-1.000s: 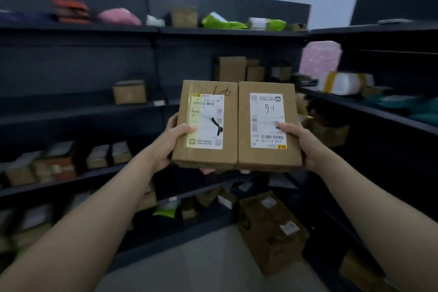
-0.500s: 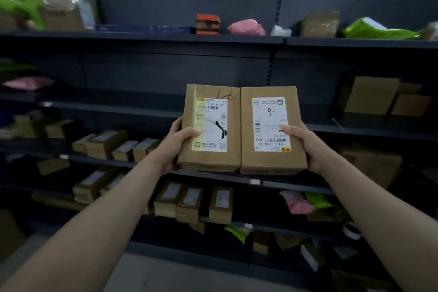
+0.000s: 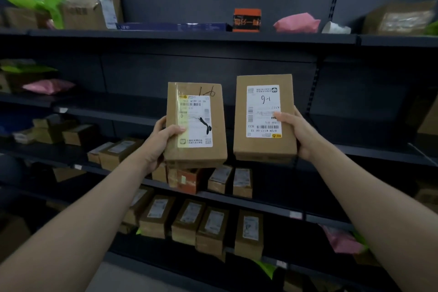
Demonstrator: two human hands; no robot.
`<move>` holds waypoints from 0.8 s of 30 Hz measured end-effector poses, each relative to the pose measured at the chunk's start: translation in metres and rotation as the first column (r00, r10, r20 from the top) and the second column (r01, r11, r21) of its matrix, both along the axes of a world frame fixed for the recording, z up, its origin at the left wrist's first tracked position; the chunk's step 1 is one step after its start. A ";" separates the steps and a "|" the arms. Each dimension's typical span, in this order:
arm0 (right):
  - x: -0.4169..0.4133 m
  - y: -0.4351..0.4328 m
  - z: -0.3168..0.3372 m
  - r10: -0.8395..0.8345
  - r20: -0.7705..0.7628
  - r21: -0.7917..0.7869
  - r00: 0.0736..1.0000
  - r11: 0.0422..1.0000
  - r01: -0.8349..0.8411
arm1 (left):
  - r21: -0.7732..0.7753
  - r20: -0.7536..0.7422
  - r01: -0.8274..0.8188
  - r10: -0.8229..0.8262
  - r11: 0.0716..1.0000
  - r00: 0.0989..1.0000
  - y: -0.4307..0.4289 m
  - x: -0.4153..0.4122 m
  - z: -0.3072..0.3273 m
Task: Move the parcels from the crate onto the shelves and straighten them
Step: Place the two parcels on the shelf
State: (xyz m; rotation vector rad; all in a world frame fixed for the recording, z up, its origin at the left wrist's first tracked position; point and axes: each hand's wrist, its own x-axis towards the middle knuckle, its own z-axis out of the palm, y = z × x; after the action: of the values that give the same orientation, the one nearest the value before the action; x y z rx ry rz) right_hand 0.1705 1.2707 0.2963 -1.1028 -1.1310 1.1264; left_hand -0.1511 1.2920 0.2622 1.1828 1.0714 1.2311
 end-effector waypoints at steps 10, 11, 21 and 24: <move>-0.070 0.130 0.004 -0.055 -0.056 -0.138 0.997 0.989 0.047 | -0.047 -0.107 0.067 -0.072 0.997 0.992 0.148 -0.067 0.015; -0.071 0.141 0.005 -0.063 -0.054 -0.150 0.997 0.987 0.054 | -0.052 -0.109 0.073 -0.078 0.996 0.991 0.161 -0.068 0.015; -0.057 0.240 0.022 -0.123 0.162 -0.410 0.979 0.894 0.181 | -0.116 -0.150 0.137 -0.154 0.984 0.977 0.271 -0.048 0.020; -0.047 0.259 0.027 -0.146 0.196 -0.473 0.970 0.852 0.224 | -0.190 -0.204 0.206 -0.243 0.960 0.948 0.297 -0.038 0.026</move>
State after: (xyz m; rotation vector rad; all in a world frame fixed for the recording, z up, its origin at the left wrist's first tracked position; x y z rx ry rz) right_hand 0.1237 1.5298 0.3235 -1.6861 -0.8419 1.2245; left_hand -0.1892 1.5889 0.2880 1.2965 1.1455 0.8283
